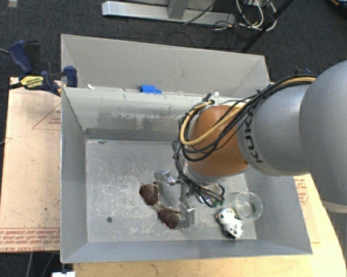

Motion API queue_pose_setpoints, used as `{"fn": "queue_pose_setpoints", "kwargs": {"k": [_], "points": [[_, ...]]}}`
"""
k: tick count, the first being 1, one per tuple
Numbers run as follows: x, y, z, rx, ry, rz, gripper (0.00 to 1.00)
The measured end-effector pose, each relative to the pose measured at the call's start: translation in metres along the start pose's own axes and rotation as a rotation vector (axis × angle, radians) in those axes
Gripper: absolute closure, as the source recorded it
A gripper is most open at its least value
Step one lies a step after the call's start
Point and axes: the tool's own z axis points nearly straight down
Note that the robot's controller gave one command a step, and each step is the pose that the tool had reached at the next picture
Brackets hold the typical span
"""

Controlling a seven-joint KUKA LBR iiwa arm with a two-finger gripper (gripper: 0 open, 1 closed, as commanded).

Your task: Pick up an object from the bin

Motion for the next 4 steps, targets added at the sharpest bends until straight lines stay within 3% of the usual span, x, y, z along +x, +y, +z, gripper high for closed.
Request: {"fn": "queue_pose_setpoints", "kwargs": {"k": [1,2,3,4], "points": [[0.016,0.064,-0.007,-0.001,0.001,-0.028,0.00],[-0.037,0.041,-0.040,-0.001,0.000,-0.082,1.00],[-0.037,0.042,-0.040,-0.001,0.000,-0.083,0.00],[-0.037,0.042,-0.040,-0.001,0.000,-0.083,0.00]]}}
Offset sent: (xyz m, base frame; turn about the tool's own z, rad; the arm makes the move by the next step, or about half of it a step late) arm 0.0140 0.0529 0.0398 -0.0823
